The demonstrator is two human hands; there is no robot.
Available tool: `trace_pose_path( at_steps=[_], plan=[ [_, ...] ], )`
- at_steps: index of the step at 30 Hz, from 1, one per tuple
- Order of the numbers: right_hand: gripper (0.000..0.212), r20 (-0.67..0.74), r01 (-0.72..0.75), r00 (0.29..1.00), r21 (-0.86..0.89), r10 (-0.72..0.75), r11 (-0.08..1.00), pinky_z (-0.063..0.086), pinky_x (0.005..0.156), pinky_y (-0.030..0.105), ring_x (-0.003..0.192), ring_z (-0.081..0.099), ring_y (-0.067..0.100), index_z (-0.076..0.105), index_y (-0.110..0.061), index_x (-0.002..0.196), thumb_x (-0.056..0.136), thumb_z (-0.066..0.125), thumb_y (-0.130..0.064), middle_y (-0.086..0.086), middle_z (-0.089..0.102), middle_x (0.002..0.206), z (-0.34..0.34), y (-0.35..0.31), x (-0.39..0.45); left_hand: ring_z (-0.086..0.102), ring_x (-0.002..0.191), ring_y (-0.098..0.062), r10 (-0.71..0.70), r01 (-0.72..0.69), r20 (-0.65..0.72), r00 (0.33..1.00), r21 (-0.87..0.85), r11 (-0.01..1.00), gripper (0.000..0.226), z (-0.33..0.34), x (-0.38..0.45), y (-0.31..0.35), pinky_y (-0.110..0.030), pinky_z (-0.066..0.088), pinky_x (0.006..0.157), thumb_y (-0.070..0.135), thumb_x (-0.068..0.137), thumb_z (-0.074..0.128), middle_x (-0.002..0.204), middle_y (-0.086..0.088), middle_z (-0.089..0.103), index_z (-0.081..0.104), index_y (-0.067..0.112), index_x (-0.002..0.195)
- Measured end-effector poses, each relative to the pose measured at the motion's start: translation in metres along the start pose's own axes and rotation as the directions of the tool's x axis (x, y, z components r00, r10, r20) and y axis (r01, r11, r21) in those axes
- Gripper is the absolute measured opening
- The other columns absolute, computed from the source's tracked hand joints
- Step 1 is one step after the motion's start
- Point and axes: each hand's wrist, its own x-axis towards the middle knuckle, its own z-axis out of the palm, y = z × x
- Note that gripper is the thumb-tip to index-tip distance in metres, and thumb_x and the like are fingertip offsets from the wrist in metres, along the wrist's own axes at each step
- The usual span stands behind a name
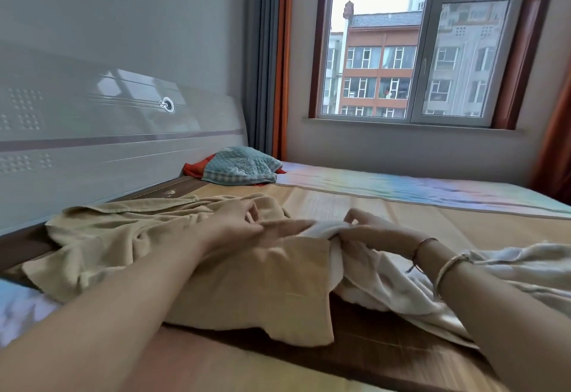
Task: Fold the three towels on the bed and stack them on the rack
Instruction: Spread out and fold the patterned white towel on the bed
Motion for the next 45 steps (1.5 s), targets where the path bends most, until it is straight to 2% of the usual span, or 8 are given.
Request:
trace_pose_path(
  at_steps=[5, 11, 16, 23, 31, 36, 41, 45],
  plan=[
    [0.027, -0.218, 0.031, 0.964, -0.472, -0.151, 0.881, 0.051, 0.075, 0.032, 0.093, 0.059, 0.017, 0.057, -0.030, 0.113, 0.092, 0.051, -0.044, -0.005, 0.056, 0.111, 0.045, 0.019, 0.022, 0.057, 0.090, -0.012, 0.003, -0.006, 0.036, 0.999, 0.077, 0.997, 0.030, 0.035, -0.001, -0.011, -0.025, 0.046, 0.076, 0.037, 0.074, 0.075, 0.101, 0.003, 0.061, 0.060, 0.023, 0.096],
    [0.064, 0.013, 0.185, 0.978, -0.510, -0.208, 0.840, 0.049, 0.073, 0.031, 0.098, 0.059, 0.020, 0.033, -0.033, 0.138, 0.081, 0.061, -0.041, -0.001, 0.052, 0.120, 0.076, 0.020, 0.038, 0.059, 0.098, -0.010, 0.054, -0.076, 0.280, 0.958, 0.068, 0.995, 0.029, 0.071, -0.006, -0.023, -0.030, 0.050, 0.091, 0.045, 0.078, 0.073, 0.105, 0.005, 0.063, 0.065, 0.023, 0.096],
    [0.022, -0.058, 0.119, 0.980, -0.593, -0.189, 0.797, 0.047, 0.069, 0.031, 0.092, 0.062, 0.022, 0.059, -0.023, 0.102, 0.085, 0.055, -0.037, 0.001, 0.062, 0.104, 0.083, 0.016, 0.038, 0.051, 0.065, -0.006, 0.185, -0.154, 0.217, 0.959, -0.152, 0.976, 0.020, 0.070, -0.006, -0.018, -0.022, 0.041, 0.062, 0.015, 0.070, 0.067, 0.071, 0.010, 0.055, 0.051, 0.025, 0.066],
    [0.030, -0.539, -0.078, 0.841, -0.036, 0.047, 0.996, 0.044, 0.072, 0.032, 0.098, 0.062, 0.029, 0.061, -0.018, 0.109, 0.089, 0.048, -0.038, 0.006, 0.067, 0.106, 0.043, 0.010, 0.044, 0.053, 0.077, -0.008, 0.373, -0.372, 0.108, 0.921, -0.027, 0.928, 0.009, 0.060, -0.017, 0.005, -0.027, 0.045, 0.067, 0.013, 0.062, 0.051, 0.076, 0.010, 0.052, 0.051, 0.020, 0.067],
    [0.033, -0.524, -0.209, 0.810, 0.164, 0.264, 0.964, 0.043, 0.081, 0.038, 0.103, 0.058, 0.033, 0.040, -0.008, 0.118, 0.093, 0.043, -0.030, 0.017, 0.061, 0.111, 0.014, 0.045, 0.011, 0.052, 0.111, -0.021, -0.001, -0.116, 0.295, 0.955, 0.381, 0.917, 0.029, 0.070, -0.029, -0.002, -0.039, 0.045, 0.091, 0.044, 0.079, 0.059, 0.114, 0.008, 0.054, 0.062, 0.030, 0.105],
    [0.042, -0.443, -0.523, 0.835, -0.448, 0.327, 0.725, 0.040, 0.077, 0.034, 0.111, 0.055, 0.032, 0.032, -0.019, 0.136, 0.094, 0.037, -0.025, 0.014, 0.047, 0.126, 0.026, 0.060, -0.008, 0.044, 0.119, -0.021, 0.117, -0.160, 0.131, 0.984, 0.397, 0.904, 0.064, 0.084, -0.038, 0.002, -0.045, 0.039, 0.098, 0.075, 0.066, 0.060, 0.120, 0.008, 0.046, 0.046, 0.033, 0.113],
    [0.069, -0.093, 0.032, 0.989, -0.624, -0.115, 0.781, 0.004, 0.117, 0.054, 0.147, -0.002, 0.028, 0.026, -0.035, 0.142, 0.082, 0.053, -0.056, 0.005, 0.007, 0.158, 0.066, 0.029, 0.019, 0.029, 0.124, -0.022, 0.333, -0.441, 0.306, 0.892, 0.421, 0.793, 0.073, 0.113, -0.041, 0.006, -0.045, 0.031, 0.104, 0.062, 0.073, 0.063, 0.133, 0.007, 0.034, 0.031, 0.042, 0.136],
    [0.079, 0.096, 0.216, 0.975, -0.591, -0.198, 0.777, 0.016, 0.115, 0.048, 0.144, 0.017, 0.029, 0.011, -0.047, 0.144, 0.080, 0.056, -0.058, 0.005, 0.008, 0.159, 0.102, 0.012, 0.053, 0.035, 0.119, -0.023, 0.285, -0.404, 0.308, 0.908, 0.456, 0.793, 0.042, 0.116, -0.033, -0.013, -0.044, 0.030, 0.100, 0.050, 0.084, 0.059, 0.123, 0.005, 0.047, 0.056, 0.032, 0.121]
  ],
)
